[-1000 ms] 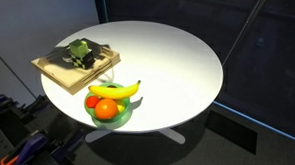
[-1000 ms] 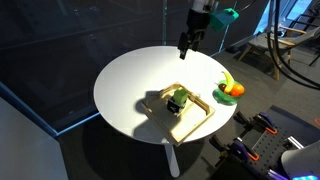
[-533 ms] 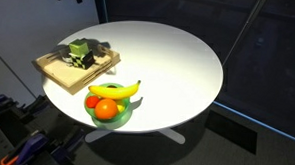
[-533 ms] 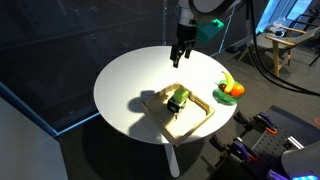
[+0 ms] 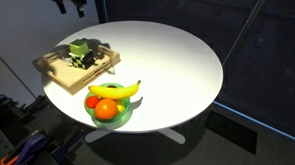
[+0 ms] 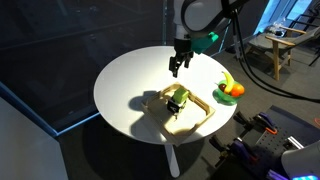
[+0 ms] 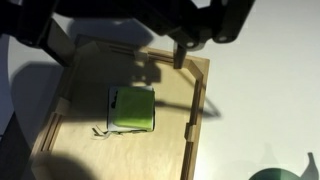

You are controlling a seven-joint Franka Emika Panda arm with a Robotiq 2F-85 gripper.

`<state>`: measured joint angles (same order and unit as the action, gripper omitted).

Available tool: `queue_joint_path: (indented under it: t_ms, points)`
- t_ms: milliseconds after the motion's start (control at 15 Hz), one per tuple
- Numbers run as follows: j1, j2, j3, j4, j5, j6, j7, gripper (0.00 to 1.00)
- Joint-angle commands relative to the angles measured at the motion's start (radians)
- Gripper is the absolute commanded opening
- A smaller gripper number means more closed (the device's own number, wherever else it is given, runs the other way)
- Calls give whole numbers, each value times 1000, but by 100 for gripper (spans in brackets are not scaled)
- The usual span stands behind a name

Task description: Remove the light green toy block from the box

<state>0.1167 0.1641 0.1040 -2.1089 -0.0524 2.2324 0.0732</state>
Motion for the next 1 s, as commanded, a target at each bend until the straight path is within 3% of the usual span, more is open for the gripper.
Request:
queue_joint_path:
  t_ms: [0,933]
  points:
    - [9,21,-9,1,-11,13,78,100]
    - [5,45,-7,-1,5,1,77,100]
